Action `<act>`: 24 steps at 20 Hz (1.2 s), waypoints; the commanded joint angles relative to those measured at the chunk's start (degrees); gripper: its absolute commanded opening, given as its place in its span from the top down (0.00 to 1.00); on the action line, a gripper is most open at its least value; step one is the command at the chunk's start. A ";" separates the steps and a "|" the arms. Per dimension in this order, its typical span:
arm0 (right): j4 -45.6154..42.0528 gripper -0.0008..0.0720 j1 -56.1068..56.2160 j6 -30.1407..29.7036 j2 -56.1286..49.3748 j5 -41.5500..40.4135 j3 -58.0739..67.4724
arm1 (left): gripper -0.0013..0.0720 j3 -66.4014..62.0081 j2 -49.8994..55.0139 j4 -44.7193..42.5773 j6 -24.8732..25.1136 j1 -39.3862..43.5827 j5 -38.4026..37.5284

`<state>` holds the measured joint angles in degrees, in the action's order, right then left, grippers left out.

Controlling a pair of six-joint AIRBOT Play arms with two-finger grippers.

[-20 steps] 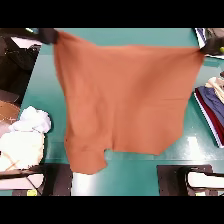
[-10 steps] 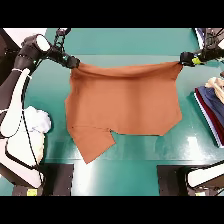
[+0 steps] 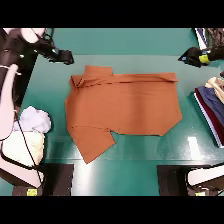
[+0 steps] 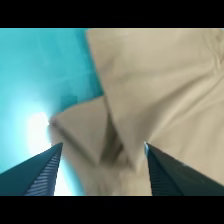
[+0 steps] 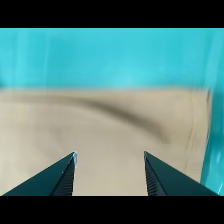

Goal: Fold the shirts.

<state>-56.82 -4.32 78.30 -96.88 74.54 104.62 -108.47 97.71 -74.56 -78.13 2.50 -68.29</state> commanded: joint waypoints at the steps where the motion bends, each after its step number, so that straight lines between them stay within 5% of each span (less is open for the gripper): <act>1: 2.29 0.33 -2.51 -3.98 7.23 7.65 -8.33 | 0.18 2.10 -5.33 0.85 -1.90 -4.90 -8.85; 8: 3.30 0.33 -1.92 -5.35 26.64 7.96 -38.12 | 0.18 39.17 -25.14 5.66 -2.03 -8.35 -4.96; 14: 3.37 0.33 -1.99 -5.31 39.34 7.98 -50.16 | 0.18 65.24 -36.72 10.78 -2.03 -8.37 -1.84; 24: 3.34 0.33 -1.99 -4.59 50.42 7.98 -53.94 | 0.18 78.12 -37.40 22.18 -0.94 -8.31 7.63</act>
<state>-53.47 -6.35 73.12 -48.38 82.56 51.20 -32.27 60.49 -55.33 -79.46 -5.82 -63.77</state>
